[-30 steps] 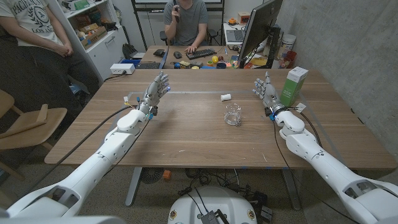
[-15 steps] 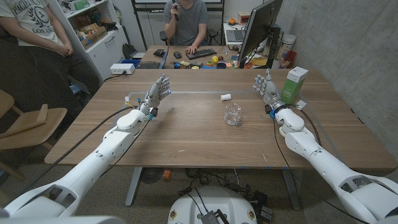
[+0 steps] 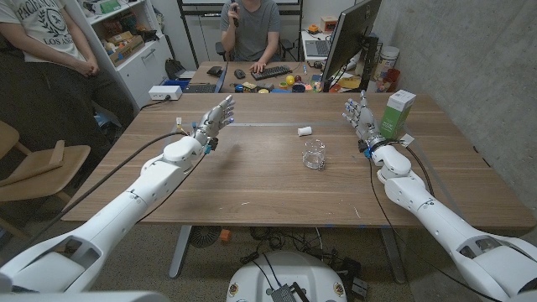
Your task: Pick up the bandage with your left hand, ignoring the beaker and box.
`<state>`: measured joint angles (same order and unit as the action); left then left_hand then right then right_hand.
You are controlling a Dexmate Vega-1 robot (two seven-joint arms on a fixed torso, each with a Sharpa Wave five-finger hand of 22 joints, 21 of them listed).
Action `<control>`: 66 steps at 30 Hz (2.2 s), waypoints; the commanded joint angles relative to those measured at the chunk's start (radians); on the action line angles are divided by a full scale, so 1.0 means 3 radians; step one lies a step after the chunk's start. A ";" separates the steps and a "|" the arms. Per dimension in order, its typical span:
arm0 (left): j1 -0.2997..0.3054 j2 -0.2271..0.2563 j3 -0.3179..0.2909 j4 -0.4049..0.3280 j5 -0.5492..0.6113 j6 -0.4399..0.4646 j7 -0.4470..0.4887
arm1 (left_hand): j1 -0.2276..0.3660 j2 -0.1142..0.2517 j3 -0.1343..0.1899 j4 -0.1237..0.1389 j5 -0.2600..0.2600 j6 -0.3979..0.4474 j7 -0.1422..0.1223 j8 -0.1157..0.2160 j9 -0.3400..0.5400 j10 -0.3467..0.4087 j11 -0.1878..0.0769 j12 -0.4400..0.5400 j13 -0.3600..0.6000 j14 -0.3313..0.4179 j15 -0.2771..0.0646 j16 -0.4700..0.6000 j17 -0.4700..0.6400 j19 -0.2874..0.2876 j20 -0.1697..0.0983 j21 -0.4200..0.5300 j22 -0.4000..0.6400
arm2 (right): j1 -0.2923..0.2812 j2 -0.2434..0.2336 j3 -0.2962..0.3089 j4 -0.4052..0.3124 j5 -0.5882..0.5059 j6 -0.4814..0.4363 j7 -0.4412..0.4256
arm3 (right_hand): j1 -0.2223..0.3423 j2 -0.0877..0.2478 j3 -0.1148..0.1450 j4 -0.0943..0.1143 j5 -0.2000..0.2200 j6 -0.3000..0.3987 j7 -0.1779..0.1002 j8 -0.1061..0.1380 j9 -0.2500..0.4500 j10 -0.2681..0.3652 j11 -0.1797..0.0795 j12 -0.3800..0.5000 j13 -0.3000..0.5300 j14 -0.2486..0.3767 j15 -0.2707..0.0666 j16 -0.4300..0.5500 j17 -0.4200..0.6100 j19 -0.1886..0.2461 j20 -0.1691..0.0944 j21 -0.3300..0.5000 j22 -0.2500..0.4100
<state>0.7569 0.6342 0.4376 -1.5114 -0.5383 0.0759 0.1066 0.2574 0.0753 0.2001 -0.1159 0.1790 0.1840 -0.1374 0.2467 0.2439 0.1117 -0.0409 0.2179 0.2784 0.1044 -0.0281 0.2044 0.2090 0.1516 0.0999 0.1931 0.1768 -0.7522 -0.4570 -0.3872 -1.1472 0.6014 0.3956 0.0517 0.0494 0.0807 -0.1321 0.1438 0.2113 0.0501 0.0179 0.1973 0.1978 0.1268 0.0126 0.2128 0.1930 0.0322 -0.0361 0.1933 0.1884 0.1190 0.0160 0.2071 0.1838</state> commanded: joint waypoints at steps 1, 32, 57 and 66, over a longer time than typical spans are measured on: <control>-0.0480 0.0062 0.0367 -0.0256 0.0486 0.0801 0.0147 | 0.0063 -0.0006 0.0021 -0.0028 0.0025 0.0018 -0.0023 0.0008 0.0014 0.0003 -0.0031 0.0008 0.0005 0.0010 -0.0029 0.0004 0.0001 0.0056 -0.0018 0.0026 0.0011 | -0.0007 0.0009 0.0011 0.0020 0.0004 0.0015 -0.0008 | 0.0007 0.0100 -0.0004 0.0021 0.0015 0.0024 0.0001 0.0022 0.0009 0.0030 0.0009 0.0025 0.0011 0.0019 -0.0013 0.0019 0.0011 0.0005 0.0012 0.0010 0.0010; -0.1792 0.0142 0.2167 -0.0767 0.2903 0.2937 -0.0431 | 0.0331 -0.0256 0.0009 -0.0181 0.0074 0.0107 -0.0134 0.0057 0.0018 0.0078 -0.0131 0.0034 -0.0029 0.0094 -0.0200 0.0030 -0.0023 0.0334 -0.0125 0.0087 0.0007 | 0.0074 0.0063 -0.0012 0.0175 -0.0013 0.0057 0.0024 | 0.0010 0.0099 -0.0005 0.0020 0.0014 0.0026 0.0002 0.0022 0.0009 0.0033 0.0007 0.0023 0.0010 0.0023 -0.0016 0.0015 0.0011 -0.0007 0.0018 0.0002 0.0010; -0.2230 -0.0919 0.2284 0.0845 0.2931 0.2315 -0.0701 | 0.0386 -0.0362 -0.0030 -0.0155 0.0113 0.0067 -0.0111 0.0046 0.0023 0.0112 -0.0131 0.0042 -0.0035 0.0109 -0.0176 0.0031 -0.0020 0.0342 -0.0092 0.0061 0.0012 | 0.0066 0.0080 0.0033 0.0201 0.0019 0.0098 -0.0020 | 0.0010 0.0098 -0.0006 0.0020 0.0014 0.0027 0.0004 0.0021 0.0009 0.0035 0.0005 0.0022 0.0009 0.0021 -0.0016 0.0012 0.0011 -0.0007 0.0019 0.0000 0.0010; -0.2495 -0.1695 0.2452 0.2025 0.2936 0.1818 -0.0481 | 0.0384 -0.0383 -0.0044 -0.0142 0.0121 0.0085 -0.0110 0.0053 0.0024 0.0133 -0.0140 0.0051 -0.0034 0.0125 -0.0179 0.0038 -0.0016 0.0338 -0.0073 0.0056 0.0015 | 0.0065 0.0077 0.0058 0.0214 0.0029 0.0136 -0.0026 | 0.0011 0.0098 -0.0006 0.0020 0.0014 0.0026 0.0001 0.0021 0.0009 0.0035 0.0005 0.0021 0.0009 0.0021 -0.0015 0.0011 0.0011 -0.0007 0.0020 0.0000 0.0010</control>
<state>0.0977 0.3643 1.1195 -1.2694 0.3400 0.7761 -0.0891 0.3715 -0.0289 0.1927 -0.1586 0.2110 0.1998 -0.1716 0.2591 0.2487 0.1406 -0.0802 0.2229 0.2645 0.1294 -0.0360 0.2114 0.2027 0.2535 0.0701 0.2107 0.1795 -0.7307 -0.4334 -0.3791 -1.0865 0.6046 0.4255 0.0490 0.0494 0.0807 -0.1321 0.1437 0.2113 0.0500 0.0179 0.1973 0.1977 0.1267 0.0126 0.2128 0.1927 0.0322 -0.0360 0.1933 0.1882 0.1151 0.0198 0.2070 0.1835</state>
